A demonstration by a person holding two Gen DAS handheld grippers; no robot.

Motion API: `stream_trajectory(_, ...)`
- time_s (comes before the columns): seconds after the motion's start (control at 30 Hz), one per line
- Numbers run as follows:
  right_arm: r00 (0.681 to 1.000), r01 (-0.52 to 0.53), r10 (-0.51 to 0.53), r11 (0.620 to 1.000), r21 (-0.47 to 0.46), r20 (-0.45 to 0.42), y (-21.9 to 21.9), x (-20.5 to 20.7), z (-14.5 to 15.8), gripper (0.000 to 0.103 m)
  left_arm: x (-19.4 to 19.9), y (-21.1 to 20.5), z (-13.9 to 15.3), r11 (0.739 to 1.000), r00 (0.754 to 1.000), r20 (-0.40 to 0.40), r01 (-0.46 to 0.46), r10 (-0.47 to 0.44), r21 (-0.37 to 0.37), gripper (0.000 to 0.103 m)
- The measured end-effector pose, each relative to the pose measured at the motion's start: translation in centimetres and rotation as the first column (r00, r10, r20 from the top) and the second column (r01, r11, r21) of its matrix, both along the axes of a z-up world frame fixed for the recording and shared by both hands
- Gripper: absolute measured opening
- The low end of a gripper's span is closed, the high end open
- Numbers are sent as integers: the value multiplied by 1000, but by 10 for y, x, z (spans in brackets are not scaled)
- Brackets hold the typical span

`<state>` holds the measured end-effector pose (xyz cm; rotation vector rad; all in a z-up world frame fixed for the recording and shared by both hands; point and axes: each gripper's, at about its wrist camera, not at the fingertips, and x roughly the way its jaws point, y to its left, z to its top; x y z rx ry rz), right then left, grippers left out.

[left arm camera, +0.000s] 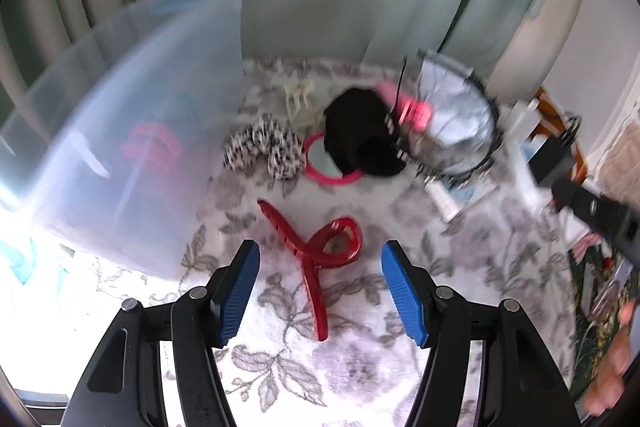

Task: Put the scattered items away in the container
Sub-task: 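Grasp the red claw clip with the left gripper while the right grasps the black studded headband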

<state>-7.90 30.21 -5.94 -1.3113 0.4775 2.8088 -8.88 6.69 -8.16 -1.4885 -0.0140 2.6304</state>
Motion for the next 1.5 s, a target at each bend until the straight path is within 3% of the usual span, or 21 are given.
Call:
stream_trajectory(0.37,994,55,-47,996,-71,101,6,-63,-58,64,-13,-4,-53,999,996,87,16,-12,-47,64)
stream_trajectory(0.6,989,101,-90,991,-87,119,6,-80,-73,64,-16,-6,-65,999,995,101,9,-4,-51,64)
stream_trajectory(0.67,988,115,-104,989,-93,118,7,-82,-74,60,-15,-4,-64,998,996,94,13,-8,-60,64)
stream_trajectory(0.73,986,130,-119,987,-97,117,8,-84,-74,46,-14,-3,-62,998,996,87,18,-13,-62,60)
stream_trajectory(0.9,984,149,-135,981,-127,113,10,-80,-71,22,-10,0,-58,998,997,76,36,-32,-55,36)
stream_trajectory(0.97,986,144,-130,981,-133,109,8,-79,-68,19,-9,0,-56,998,996,78,39,-36,-44,23)
stream_trajectory(1.03,987,140,-127,980,-140,98,7,-76,-63,18,-8,-1,-52,999,996,81,40,-37,-32,16)
stream_trajectory(1.27,992,120,-114,981,-151,51,1,-55,-34,16,-6,-13,-39,1000,996,84,20,-22,24,15)
stream_trajectory(1.5,995,97,-101,981,-167,-15,-6,-28,5,13,13,-13,6,998,999,-6,42,-42,45,15)
